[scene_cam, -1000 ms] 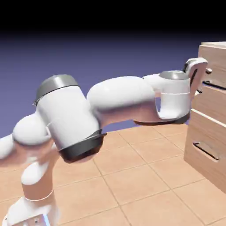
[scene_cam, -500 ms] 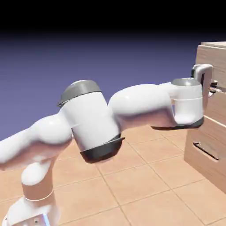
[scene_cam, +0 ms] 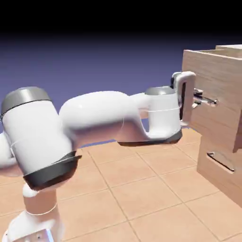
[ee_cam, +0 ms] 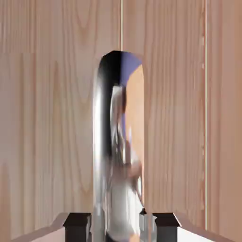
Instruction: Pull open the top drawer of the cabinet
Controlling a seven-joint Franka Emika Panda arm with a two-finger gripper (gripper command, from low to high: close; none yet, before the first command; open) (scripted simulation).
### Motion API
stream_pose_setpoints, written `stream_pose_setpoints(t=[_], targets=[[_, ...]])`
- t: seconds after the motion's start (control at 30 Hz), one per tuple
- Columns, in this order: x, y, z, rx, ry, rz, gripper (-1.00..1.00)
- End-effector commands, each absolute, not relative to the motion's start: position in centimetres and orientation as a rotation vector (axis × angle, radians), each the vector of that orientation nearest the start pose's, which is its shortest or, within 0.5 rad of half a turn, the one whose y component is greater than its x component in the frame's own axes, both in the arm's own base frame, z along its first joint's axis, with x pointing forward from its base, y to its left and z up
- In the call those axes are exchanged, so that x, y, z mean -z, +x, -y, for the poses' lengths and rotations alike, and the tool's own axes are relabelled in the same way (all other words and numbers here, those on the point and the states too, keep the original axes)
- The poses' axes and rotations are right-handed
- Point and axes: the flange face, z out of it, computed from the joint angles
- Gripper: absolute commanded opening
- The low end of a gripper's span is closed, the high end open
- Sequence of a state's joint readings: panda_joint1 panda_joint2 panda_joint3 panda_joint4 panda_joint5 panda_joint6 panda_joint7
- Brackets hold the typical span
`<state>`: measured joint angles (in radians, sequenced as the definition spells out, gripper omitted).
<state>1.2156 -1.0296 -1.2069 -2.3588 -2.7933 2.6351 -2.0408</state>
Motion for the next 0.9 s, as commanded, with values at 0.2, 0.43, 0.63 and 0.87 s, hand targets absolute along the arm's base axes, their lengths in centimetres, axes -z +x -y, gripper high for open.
stream_pose_setpoints(t=[0.2, 0.43, 0.63, 0.87], targets=[[-48.3, 42.0, 6.1, 0.615, -0.613, -1.483, -1.0], [-49.1, 43.4, 6.3, 0.627, -0.599, -1.457, -1.0], [-48.4, 42.0, 6.1, 0.614, -0.614, -1.481, -1.0], [-48.4, 38.5, 6.1, 0.614, -0.614, -1.481, 1.0]])
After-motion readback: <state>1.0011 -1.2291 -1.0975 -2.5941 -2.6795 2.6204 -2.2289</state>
